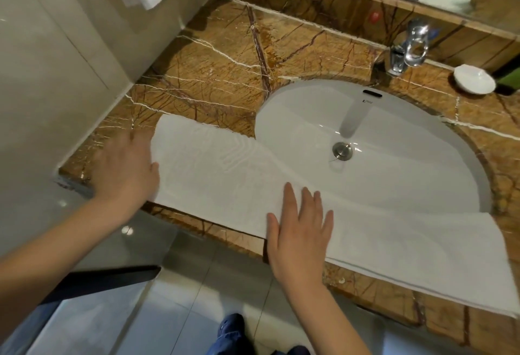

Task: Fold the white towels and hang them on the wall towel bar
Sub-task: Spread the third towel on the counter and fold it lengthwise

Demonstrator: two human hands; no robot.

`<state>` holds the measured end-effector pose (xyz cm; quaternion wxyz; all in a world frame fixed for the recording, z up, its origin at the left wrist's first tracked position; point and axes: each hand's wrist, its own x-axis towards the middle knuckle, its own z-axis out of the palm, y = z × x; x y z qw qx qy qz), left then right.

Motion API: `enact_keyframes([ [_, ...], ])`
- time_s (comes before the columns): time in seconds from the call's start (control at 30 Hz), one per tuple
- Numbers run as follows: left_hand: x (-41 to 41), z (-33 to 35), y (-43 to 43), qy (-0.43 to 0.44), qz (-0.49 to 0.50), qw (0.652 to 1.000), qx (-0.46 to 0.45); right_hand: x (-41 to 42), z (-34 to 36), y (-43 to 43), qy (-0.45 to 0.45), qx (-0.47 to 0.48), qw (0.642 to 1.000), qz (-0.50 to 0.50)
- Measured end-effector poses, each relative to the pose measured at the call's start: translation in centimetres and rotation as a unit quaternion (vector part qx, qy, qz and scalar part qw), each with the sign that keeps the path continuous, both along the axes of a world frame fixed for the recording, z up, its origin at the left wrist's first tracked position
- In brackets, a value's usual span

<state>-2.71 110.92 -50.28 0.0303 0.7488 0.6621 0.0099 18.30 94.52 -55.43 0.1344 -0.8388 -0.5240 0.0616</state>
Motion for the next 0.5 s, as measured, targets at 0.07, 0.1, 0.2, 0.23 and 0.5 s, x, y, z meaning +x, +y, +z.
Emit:
enact_keyframes([
  [0.07, 2.0, 0.1, -1.4, -0.032, -0.078, 0.995, 0.045, -0.2, -0.7, -0.3, -0.02, -0.031, 0.999, 0.005],
  [0.1, 3.1, -0.1, -2.2, -0.068, -0.125, 0.989, 0.041, -0.5, -0.9, -0.3, -0.026, -0.038, 0.999, 0.003],
  [0.2, 7.0, -1.6, -4.3, -0.103, -0.238, 0.966, -0.014, -1.1, -0.8, -0.3, -0.04, -0.056, 0.997, -0.018],
  [0.23, 8.1, -2.2, -4.7, -0.092, -0.264, 0.96, -0.03, -1.4, -0.7, -0.4, -0.04, -0.059, 0.997, -0.026],
  [0.5, 8.2, -4.8, -5.2, -0.02, -0.299, 0.953, -0.044, -4.4, -0.1, -2.6, 0.007, -0.089, 0.994, -0.056],
])
